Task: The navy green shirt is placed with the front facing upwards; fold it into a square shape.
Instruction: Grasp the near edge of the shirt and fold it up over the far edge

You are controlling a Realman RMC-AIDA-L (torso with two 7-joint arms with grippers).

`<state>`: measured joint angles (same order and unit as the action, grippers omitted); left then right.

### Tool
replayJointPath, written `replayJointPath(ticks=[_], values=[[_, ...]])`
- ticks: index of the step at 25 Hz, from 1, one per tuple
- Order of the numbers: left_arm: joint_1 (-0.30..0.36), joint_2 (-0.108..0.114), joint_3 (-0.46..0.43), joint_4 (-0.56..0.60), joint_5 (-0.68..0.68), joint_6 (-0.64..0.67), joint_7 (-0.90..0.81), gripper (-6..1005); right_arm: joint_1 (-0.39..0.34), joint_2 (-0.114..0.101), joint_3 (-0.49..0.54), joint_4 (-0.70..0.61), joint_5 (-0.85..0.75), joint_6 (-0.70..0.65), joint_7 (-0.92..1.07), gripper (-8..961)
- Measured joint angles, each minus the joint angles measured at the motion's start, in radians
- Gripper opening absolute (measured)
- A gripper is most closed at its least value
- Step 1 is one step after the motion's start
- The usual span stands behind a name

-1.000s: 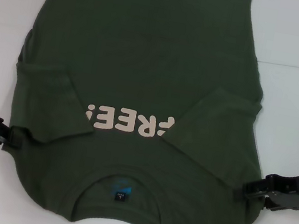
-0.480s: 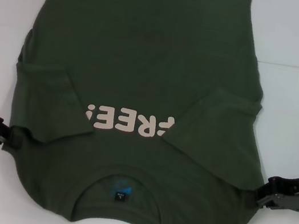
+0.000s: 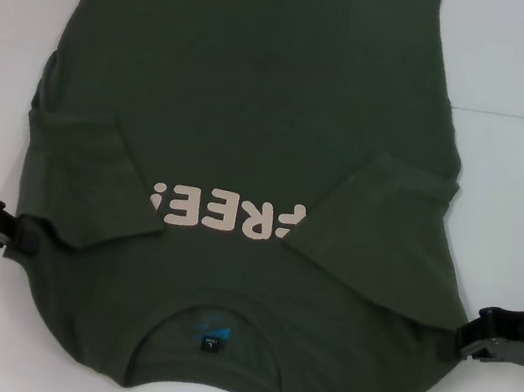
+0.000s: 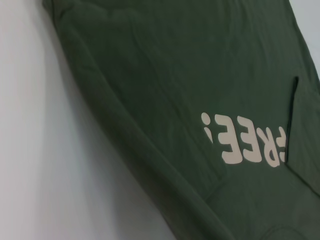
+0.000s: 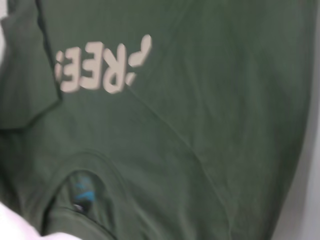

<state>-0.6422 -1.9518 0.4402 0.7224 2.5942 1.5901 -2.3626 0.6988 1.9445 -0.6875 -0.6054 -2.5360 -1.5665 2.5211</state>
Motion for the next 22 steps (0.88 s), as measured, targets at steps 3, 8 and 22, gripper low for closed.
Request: replayJointPath(ticks=[3,8,22], values=[[0.003,0.004,-0.024,-0.007,0.000,0.009,0.015,79,-0.026,-0.015,0.054,0.000,0.063,-0.048,-0.071,47],[0.015,0.014,-0.065,-0.015,0.000,0.042,0.037,81,-0.056,-0.030,0.116,0.000,0.102,-0.101,-0.150,49],[0.060,0.035,-0.178,-0.031,0.004,0.267,0.110,86,-0.146,-0.058,0.176,0.033,0.166,-0.306,-0.368,54]])
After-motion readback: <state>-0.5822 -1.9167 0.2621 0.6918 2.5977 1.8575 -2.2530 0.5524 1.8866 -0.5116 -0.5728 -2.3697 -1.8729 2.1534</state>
